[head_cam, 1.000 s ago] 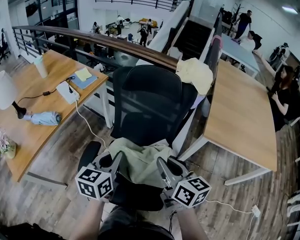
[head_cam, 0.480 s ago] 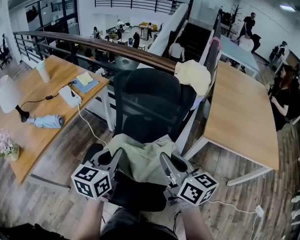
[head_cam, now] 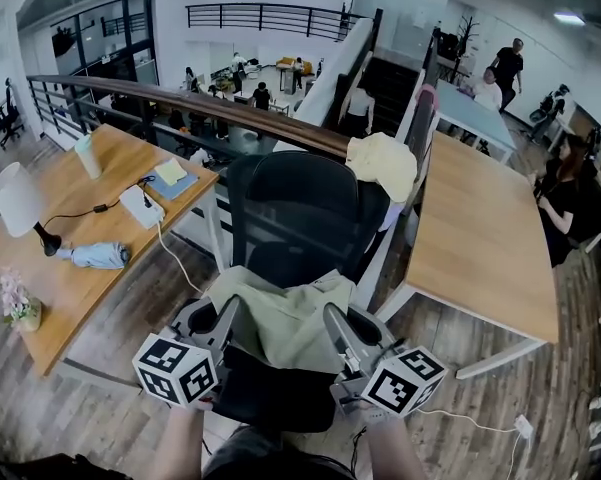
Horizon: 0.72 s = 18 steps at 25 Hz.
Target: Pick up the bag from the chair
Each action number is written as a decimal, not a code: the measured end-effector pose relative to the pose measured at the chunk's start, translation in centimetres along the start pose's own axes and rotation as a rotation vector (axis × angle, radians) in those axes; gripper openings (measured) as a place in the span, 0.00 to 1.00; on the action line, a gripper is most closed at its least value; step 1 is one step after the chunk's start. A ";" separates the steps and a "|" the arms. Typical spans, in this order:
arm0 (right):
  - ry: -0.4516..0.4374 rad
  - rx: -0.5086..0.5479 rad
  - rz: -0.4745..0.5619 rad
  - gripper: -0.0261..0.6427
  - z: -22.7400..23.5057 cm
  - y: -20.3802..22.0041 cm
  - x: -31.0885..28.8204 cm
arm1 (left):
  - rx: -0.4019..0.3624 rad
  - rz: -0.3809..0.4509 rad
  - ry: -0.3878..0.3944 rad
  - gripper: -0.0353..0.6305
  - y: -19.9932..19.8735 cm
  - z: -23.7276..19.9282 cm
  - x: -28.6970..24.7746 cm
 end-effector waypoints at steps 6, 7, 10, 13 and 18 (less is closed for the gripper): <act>-0.003 0.041 0.024 0.11 -0.8 -1.4 -0.1 | -0.024 0.040 0.005 0.08 -1.5 0.5 0.1; -0.001 0.053 0.026 0.11 -1.0 -1.6 -0.2 | -0.027 0.045 0.005 0.08 -1.8 0.6 0.1; -0.001 0.091 0.037 0.11 -1.3 -2.3 -0.3 | -0.031 0.064 0.002 0.08 -2.3 0.8 0.0; -0.004 0.130 0.051 0.11 -1.5 -2.5 -0.5 | -0.036 0.084 -0.003 0.08 -2.5 0.8 0.0; 0.001 0.176 0.057 0.11 -1.6 -2.6 -0.8 | -0.052 0.101 -0.015 0.08 -2.8 1.1 -0.1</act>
Point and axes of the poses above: the fingertips, and each gripper's own axes: x backward along the fingers, z to its right, y out of its underside, the point moved 6 cm from there along x, backward along the fingers, and after that the axes turned 1 degree about z, right-handed, at the moved point
